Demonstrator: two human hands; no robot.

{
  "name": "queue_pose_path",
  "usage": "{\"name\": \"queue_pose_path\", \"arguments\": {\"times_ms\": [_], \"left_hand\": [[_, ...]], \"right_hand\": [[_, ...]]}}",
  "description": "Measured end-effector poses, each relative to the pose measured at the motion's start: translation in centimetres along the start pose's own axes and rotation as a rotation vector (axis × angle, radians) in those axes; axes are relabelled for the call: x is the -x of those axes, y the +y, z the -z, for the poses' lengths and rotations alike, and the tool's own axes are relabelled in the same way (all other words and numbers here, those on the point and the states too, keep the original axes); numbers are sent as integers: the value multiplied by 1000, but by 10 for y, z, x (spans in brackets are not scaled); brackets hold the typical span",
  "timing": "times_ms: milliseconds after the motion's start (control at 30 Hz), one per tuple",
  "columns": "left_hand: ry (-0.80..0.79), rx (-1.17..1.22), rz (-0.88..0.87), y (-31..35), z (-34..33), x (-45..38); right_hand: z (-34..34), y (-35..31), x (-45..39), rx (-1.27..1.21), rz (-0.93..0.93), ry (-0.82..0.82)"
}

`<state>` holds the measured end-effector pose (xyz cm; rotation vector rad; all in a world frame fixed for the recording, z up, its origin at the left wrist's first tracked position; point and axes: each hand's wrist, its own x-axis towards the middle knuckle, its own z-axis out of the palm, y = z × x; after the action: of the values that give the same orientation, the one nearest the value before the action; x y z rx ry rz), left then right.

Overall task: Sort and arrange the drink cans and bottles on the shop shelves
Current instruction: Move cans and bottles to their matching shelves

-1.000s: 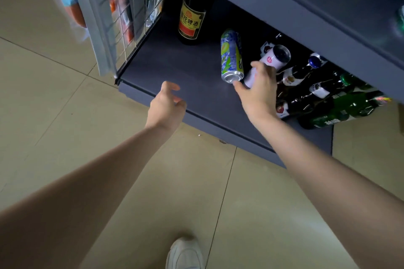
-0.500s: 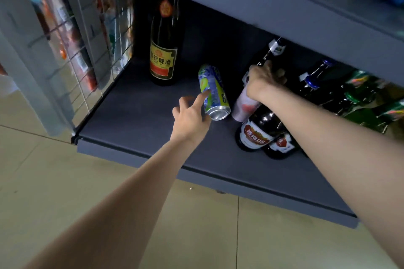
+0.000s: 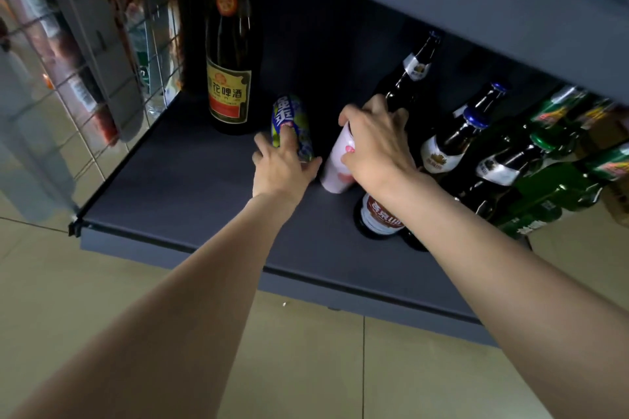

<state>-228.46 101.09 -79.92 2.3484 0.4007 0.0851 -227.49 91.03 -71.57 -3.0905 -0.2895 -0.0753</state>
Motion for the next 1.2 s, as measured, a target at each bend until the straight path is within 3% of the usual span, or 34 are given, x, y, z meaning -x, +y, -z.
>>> {"name": "queue_pose_path", "arguments": {"times_ms": [167, 367, 500, 667, 800, 933, 1200], "left_hand": [[-64, 232, 262, 12, 5, -17], [-144, 394, 250, -9, 45, 25], [-185, 451, 298, -25, 110, 88], [-411, 329, 350, -15, 245, 181], [-532, 138, 244, 63, 385, 233], [-469, 124, 89, 171, 537, 264], [-142, 322, -313, 434, 772, 252]], "right_hand": [[8, -6, 4, -15, 34, -45], [28, -18, 32, 54, 39, -36], [63, -24, 82, 27, 53, -166], [150, -45, 152, -175, 176, -457], [288, -70, 196, -316, 220, -620], [478, -73, 211, -372, 226, -617], [827, -28, 214, -454, 269, -163]]}}
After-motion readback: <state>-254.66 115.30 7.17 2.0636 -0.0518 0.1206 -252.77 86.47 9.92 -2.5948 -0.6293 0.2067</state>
